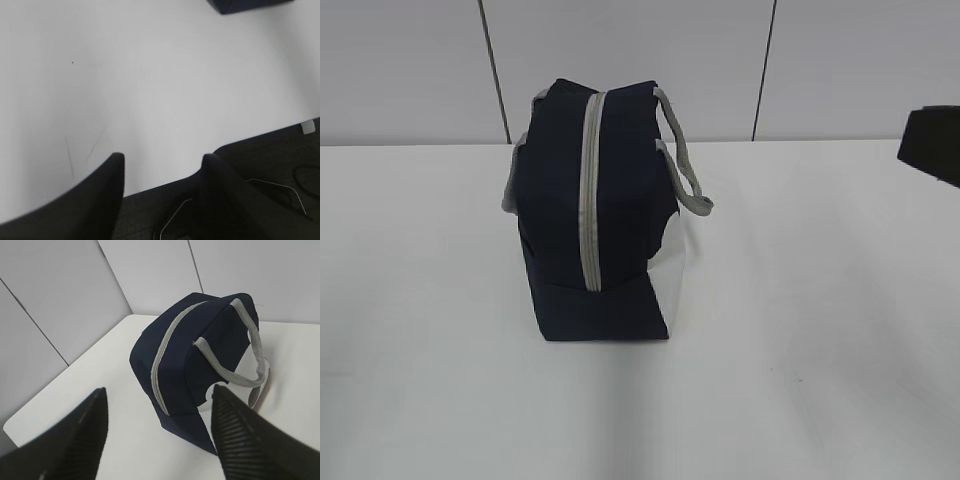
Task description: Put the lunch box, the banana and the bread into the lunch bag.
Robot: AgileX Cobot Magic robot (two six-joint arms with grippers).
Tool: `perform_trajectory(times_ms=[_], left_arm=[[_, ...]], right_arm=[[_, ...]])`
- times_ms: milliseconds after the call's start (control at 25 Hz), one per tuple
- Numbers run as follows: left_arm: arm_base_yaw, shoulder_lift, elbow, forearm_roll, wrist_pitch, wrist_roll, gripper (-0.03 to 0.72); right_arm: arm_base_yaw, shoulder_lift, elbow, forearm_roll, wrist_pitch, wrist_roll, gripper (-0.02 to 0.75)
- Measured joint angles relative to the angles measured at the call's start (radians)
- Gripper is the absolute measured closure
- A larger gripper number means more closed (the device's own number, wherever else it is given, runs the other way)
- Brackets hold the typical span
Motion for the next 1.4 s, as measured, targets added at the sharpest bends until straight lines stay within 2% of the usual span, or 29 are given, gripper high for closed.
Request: perform_trajectory(times_ms=[320, 720, 920, 1280, 1400], left_arm=[[0.000, -0.136, 0.000, 0.000, 0.002, -0.001, 0.338], [0.000, -0.183, 0.000, -0.008, 0.004, -0.002, 0.349], [0.000, -0.183, 0.000, -0.008, 0.004, -0.002, 0.372], [0.000, -0.183, 0.000, -0.008, 0.004, -0.002, 0.401], [0.000, -0.183, 0.000, -0.008, 0.004, -0.002, 0.401]], right_arm=[[0.000, 0.000, 0.001, 0.000, 0.019, 0.000, 0.260], [0.000, 0.029, 0.008, 0.017, 0.269, -0.013, 0.274], [0.000, 0.074, 0.088, 0.024, 0.357, -0.040, 0.274], [0.000, 0.074, 0.245, 0.025, 0.385, -0.058, 0.278], [0.000, 0.074, 0.257, 0.029, 0.456, -0.046, 0.278]])
